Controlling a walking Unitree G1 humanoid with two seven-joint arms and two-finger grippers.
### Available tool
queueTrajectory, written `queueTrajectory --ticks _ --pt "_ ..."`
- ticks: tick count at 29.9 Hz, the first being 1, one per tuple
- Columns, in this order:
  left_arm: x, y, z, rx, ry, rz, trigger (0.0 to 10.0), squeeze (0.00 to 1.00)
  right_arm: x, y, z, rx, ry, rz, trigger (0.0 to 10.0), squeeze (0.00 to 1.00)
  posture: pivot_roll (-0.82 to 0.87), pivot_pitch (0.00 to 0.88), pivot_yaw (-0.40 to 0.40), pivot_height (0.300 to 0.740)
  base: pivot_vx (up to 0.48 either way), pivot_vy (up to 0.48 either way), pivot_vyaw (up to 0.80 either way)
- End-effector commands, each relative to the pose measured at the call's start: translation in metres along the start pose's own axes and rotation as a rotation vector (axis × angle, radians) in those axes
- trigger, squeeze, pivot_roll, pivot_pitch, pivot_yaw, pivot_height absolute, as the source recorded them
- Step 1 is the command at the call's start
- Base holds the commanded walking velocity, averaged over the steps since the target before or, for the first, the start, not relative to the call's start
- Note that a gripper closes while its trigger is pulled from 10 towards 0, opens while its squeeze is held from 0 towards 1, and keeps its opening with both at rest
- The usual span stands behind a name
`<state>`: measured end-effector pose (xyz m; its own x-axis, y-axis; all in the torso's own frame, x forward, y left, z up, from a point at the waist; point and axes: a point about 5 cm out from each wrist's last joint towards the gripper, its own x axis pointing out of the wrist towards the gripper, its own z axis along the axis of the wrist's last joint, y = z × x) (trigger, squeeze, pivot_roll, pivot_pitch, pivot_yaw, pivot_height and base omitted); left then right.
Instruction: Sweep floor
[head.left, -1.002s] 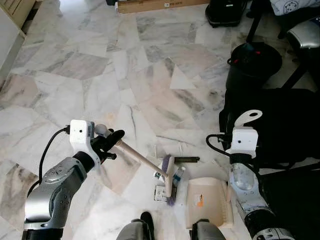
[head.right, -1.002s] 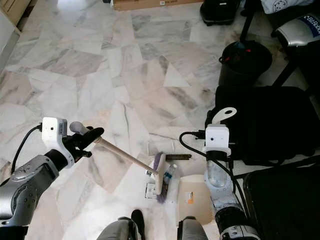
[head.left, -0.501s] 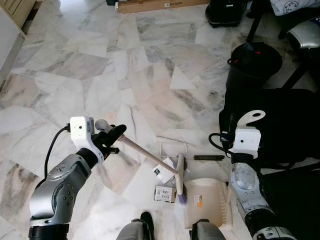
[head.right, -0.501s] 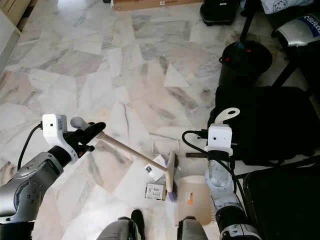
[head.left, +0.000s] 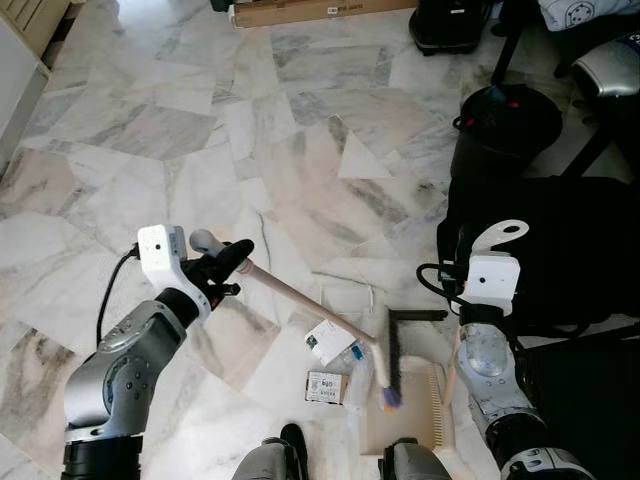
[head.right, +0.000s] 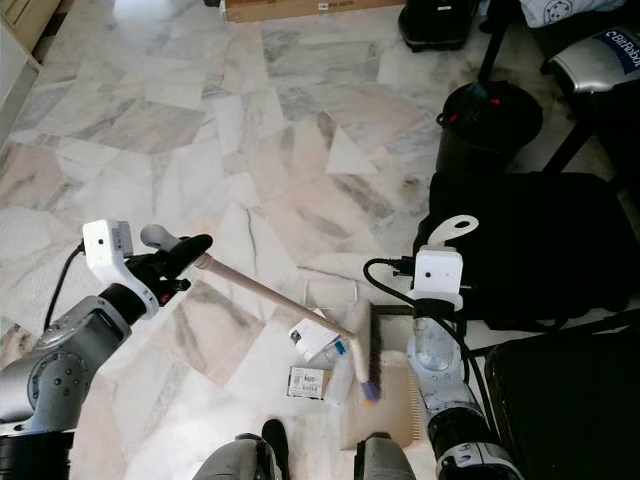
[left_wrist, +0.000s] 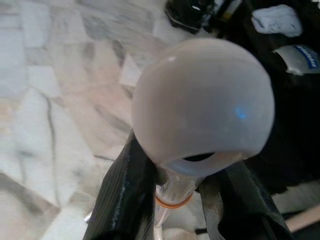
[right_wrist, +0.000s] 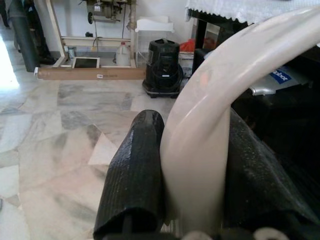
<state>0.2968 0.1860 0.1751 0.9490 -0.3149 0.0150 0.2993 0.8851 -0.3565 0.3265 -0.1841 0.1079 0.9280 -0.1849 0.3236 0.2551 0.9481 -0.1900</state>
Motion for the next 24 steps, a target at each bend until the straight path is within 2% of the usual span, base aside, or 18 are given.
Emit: queueTrajectory --ticks 1,6,10,13,14,17,22,24 --pt "-0.002 0.006 0.016 0.029 -0.074 0.029 10.0 0.0 -0.008 0.006 -0.008 0.017 0.042 0.013 10.0 0.0 0.08 0.267 0.142 0.74 0.0 0.0 0.0" --pt "-0.001 0.004 0.038 0.098 -0.155 0.029 10.0 0.0 -0.006 0.007 -0.008 0.018 0.044 0.019 10.0 0.0 0.09 0.262 0.141 0.74 0.0 0.0 0.0" --pt "-0.002 0.001 0.043 0.154 -0.14 -0.012 10.0 0.0 -0.006 0.008 -0.008 0.017 0.047 0.02 10.0 0.0 0.09 0.261 0.142 0.74 0.0 0.0 0.0" --pt "-0.004 -0.003 0.044 0.204 -0.088 -0.091 10.0 0.0 -0.005 0.008 -0.007 0.016 0.045 0.022 10.0 0.0 0.09 0.259 0.142 0.74 0.0 0.0 0.0" --pt "-0.007 -0.004 0.039 0.221 -0.037 -0.139 10.0 0.0 -0.005 0.008 -0.008 0.016 0.046 0.023 10.0 0.0 0.09 0.258 0.142 0.74 0.0 0.0 0.0" --pt "-0.011 -0.004 0.031 0.26 0.04 -0.197 10.0 0.0 -0.005 0.008 -0.008 0.016 0.048 0.023 10.0 0.0 0.09 0.256 0.142 0.74 0.0 0.0 0.0" --pt "-0.018 -0.002 0.024 0.27 0.131 -0.263 10.0 0.0 -0.004 0.008 -0.008 0.015 0.051 0.023 10.0 0.0 0.1 0.252 0.142 0.74 0.0 0.0 0.0" --pt "-0.018 -0.001 0.023 0.278 0.139 -0.266 10.0 0.0 -0.004 0.008 -0.008 0.015 0.051 0.023 10.0 0.0 0.1 0.252 0.142 0.74 0.0 0.0 0.0"
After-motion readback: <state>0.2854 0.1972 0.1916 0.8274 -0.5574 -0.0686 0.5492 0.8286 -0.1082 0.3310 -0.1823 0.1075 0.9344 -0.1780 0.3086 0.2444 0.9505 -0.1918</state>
